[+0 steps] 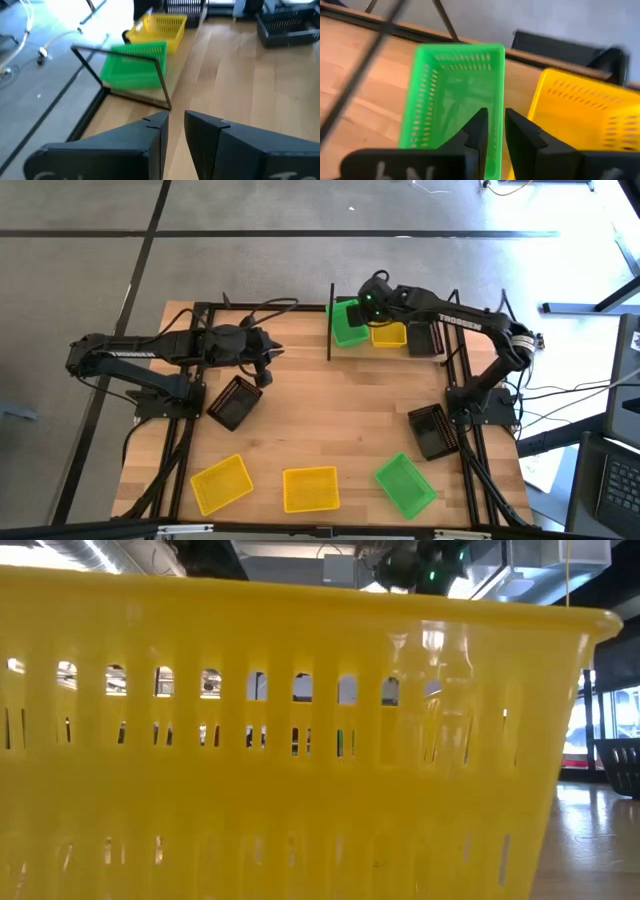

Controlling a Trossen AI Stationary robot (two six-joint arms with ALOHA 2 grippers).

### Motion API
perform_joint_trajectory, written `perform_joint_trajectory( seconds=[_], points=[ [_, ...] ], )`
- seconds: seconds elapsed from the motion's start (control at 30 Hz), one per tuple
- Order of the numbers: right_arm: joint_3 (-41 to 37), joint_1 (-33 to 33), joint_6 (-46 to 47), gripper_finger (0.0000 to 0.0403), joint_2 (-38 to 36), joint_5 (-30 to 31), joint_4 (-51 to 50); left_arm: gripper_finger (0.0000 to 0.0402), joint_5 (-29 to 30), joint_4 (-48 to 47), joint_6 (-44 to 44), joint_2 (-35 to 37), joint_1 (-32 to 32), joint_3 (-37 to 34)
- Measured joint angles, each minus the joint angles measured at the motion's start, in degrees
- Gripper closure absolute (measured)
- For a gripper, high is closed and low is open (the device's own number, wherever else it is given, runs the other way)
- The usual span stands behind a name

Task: Stack baskets on shelf by color
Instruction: Stack the left black bin on the black bin on the shelf

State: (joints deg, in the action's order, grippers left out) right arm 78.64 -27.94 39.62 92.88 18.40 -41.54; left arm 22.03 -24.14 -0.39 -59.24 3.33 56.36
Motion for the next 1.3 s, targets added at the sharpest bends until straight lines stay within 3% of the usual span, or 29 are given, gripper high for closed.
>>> perform_joint_trajectory(
  seconds=[0.1, 0.23, 0.47, 0.53, 0.7, 0.93, 1.3],
  points=[
    [1.3, 3.0, -4.0, 0.0341, -3.0, 2.7, -1.3, 0.0347, -0.1, -1.7, -2.3, 0.0, 0.0, 0.0],
    [1.6, 8.0, -16.1, 0.0341, -7.3, 2.0, -1.4, 0.0347, -4.0, -5.5, -4.1, 0.0, 0.0, 0.0],
    [1.6, 16.8, -31.2, 0.0341, -11.0, -7.7, -3.1, 0.0347, -13.4, -10.1, -9.3, 0.0, 0.0, 0.0],
    [1.6, 19.0, -32.1, 0.0341, -11.5, -9.2, -3.1, 0.0347, -15.6, -13.1, -14.0, 0.0, 0.0, 0.0],
    [1.6, 23.5, -29.3, 0.0341, -12.4, -9.5, -3.1, 0.0347, -21.7, -24.0, -35.0, 0.0, -0.3, 0.0],
    [1.6, 27.0, -28.1, 0.0341, -12.5, -9.5, -3.1, 0.0347, -21.6, -33.4, -53.8, -3.0, -4.9, -0.1],
    [1.6, 28.5, -27.9, 0.0341, -12.5, -10.3, -3.3, 0.0347, -18.1, -34.7, -56.3, -13.2, -12.1, 0.0]
  ],
)
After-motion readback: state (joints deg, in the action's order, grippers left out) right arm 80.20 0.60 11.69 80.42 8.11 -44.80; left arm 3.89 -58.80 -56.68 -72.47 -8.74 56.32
